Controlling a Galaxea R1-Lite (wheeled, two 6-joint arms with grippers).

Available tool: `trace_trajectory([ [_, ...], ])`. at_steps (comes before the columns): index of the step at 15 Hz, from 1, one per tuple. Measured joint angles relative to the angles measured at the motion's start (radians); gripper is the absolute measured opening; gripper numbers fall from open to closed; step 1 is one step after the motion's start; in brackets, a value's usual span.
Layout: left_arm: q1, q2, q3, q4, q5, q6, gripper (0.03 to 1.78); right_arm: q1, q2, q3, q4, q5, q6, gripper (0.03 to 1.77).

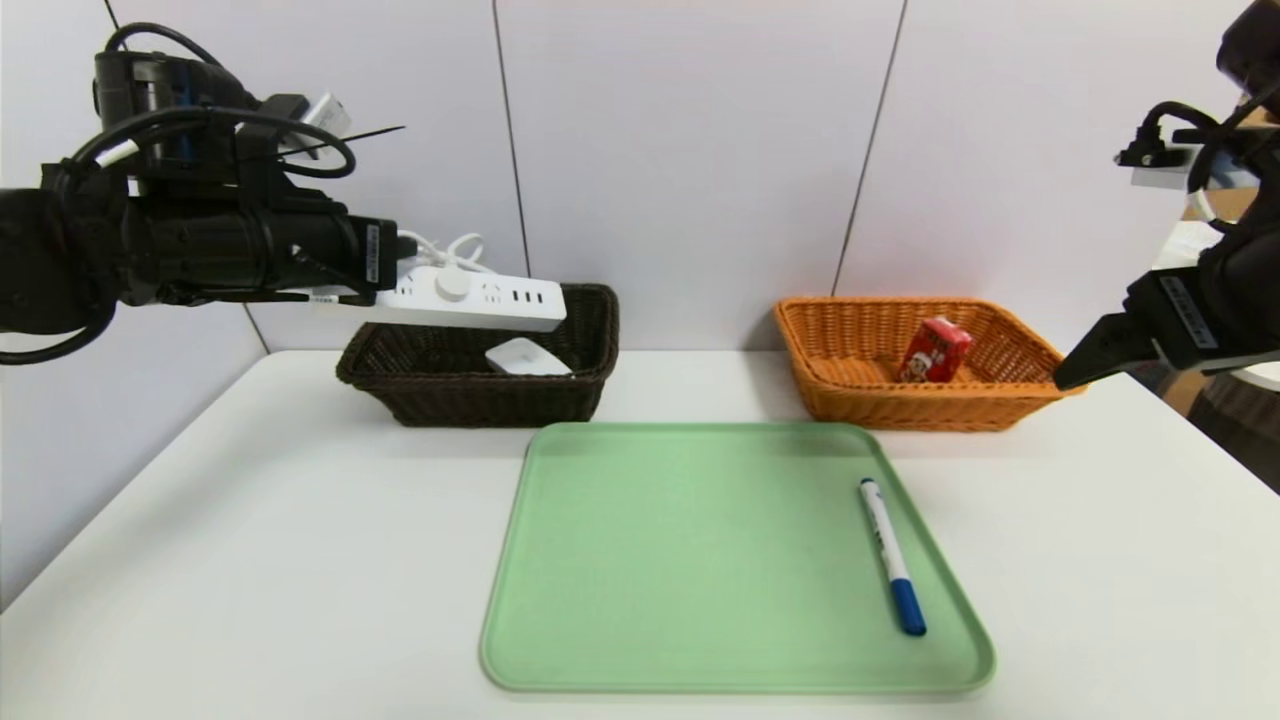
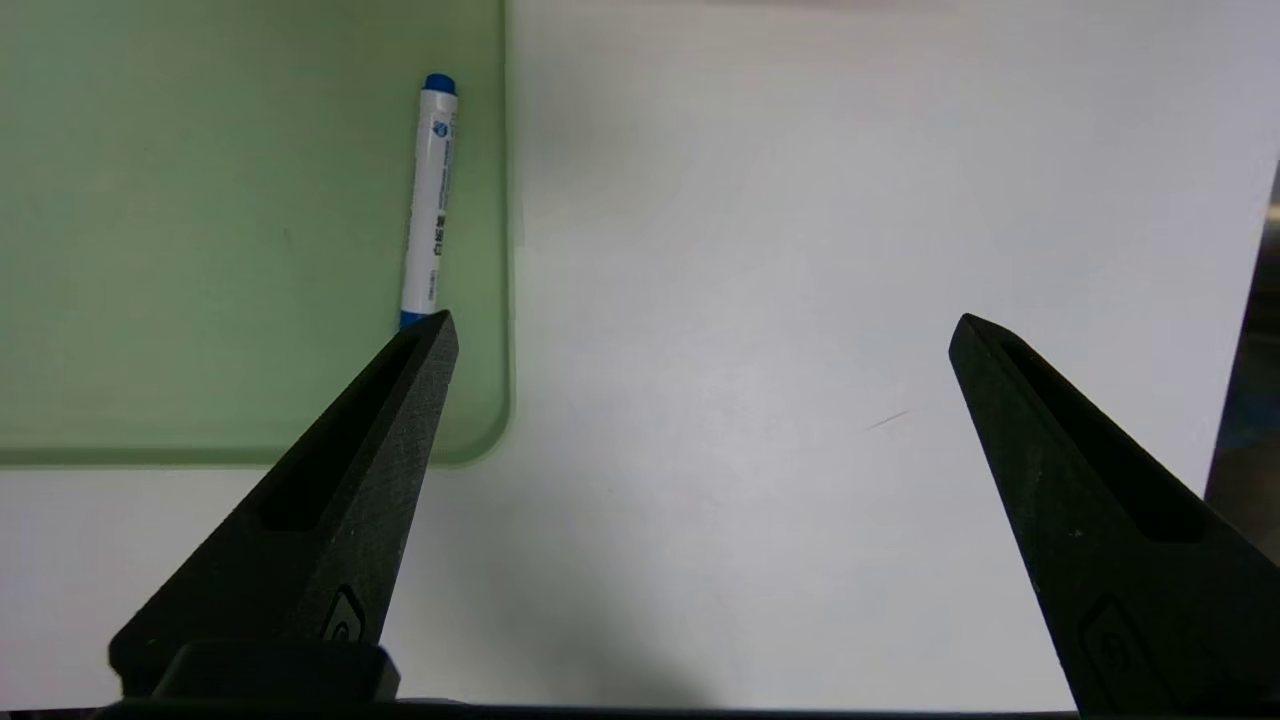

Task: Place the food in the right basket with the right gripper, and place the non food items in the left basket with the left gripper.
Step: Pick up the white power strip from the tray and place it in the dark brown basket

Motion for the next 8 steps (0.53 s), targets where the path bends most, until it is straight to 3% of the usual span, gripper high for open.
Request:
trace_trajectory([
  [8,0.029,0.037,-0.030,0.030,-0.001,0.010,0.11,-0.016,-0.024,0.000,0.000,0.015,-0.021,1.70],
])
